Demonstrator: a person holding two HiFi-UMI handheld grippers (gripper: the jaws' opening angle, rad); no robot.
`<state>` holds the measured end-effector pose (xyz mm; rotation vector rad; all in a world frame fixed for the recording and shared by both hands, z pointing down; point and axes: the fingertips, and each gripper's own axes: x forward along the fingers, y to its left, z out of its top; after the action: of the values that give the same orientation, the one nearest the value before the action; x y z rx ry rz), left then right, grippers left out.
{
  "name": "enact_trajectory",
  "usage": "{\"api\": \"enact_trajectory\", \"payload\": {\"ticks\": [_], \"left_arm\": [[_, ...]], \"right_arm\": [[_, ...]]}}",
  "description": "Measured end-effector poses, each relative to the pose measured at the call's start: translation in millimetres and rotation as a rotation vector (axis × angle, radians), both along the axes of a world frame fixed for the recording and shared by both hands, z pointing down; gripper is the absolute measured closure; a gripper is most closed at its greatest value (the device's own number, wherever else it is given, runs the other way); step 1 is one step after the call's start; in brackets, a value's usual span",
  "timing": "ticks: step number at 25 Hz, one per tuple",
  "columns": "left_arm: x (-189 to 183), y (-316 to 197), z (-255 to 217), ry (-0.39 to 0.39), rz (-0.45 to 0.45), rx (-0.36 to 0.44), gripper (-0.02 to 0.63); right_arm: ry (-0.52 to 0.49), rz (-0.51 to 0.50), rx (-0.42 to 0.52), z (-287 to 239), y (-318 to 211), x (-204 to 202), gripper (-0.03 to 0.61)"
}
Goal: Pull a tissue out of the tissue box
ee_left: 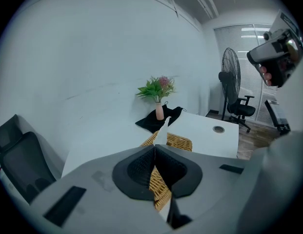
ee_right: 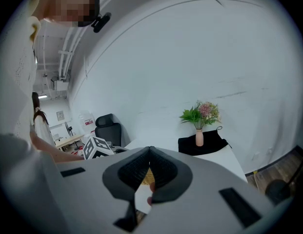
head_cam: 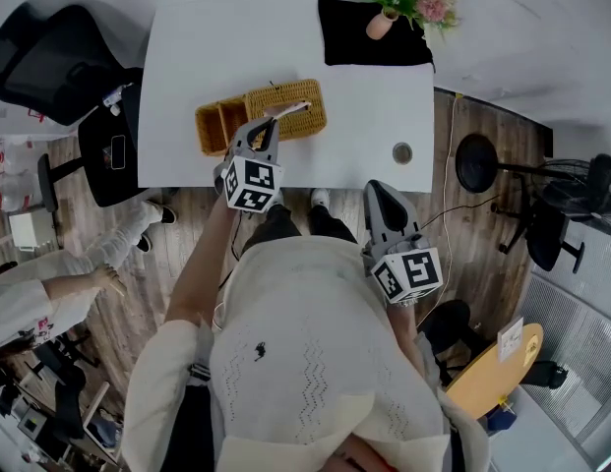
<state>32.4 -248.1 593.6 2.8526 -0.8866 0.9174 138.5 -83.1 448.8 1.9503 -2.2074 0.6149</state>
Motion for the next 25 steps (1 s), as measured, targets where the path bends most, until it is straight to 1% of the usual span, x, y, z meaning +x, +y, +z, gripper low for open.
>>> {"api": "enact_trajectory", "payload": {"ticks": [25], "left_arm": [[-4,20,-22,0.04,-0.073,0.055,0.601]], "right_arm": [[-0.007,-0.071,0.0,2,14,-3,0.577]]}}
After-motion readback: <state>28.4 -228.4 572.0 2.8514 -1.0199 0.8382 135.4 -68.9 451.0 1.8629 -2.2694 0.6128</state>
